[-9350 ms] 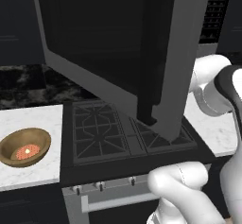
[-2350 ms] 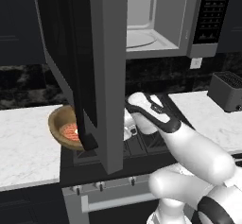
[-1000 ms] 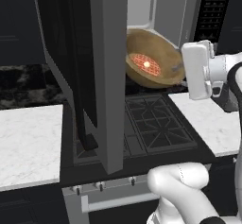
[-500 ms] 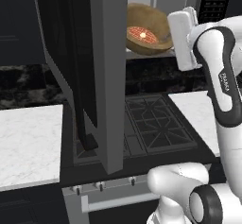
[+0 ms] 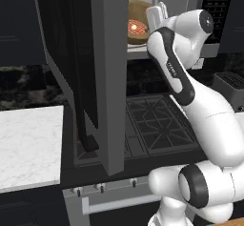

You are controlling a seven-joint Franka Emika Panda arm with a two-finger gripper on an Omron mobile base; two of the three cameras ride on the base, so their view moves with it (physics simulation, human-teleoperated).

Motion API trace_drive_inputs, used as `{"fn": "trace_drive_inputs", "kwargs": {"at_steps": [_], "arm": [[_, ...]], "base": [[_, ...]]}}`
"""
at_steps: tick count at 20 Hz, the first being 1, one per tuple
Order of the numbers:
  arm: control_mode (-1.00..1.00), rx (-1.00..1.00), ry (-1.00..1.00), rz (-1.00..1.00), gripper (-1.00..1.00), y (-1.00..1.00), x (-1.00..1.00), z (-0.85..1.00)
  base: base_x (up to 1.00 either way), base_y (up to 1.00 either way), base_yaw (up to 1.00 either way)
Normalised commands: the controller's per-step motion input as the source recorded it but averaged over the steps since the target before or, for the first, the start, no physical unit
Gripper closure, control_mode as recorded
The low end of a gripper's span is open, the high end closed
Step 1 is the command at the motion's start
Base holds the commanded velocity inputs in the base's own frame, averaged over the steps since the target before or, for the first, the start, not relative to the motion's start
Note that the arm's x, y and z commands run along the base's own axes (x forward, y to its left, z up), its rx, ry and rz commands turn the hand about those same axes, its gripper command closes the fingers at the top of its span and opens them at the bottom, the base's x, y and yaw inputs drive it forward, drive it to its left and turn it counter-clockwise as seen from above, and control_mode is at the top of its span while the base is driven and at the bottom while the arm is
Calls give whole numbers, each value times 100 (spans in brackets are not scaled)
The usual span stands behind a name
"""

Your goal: Open the microwave, place the bowl with waffle inside the microwave, then close the microwave door and turn it on.

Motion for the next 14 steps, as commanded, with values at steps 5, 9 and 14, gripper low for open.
{"fn": "trace_drive_inputs", "kwargs": {"at_steps": [5, 9, 14], "arm": [[-100, 0, 2, -18, 100, 27, 58, -17], [-100, 0, 12, -12, 100, 20, 53, -23], [-100, 0, 9, -8, 100, 13, 55, -18]], "base": [[0, 0, 0], [0, 0, 0], [0, 0, 0]]}}
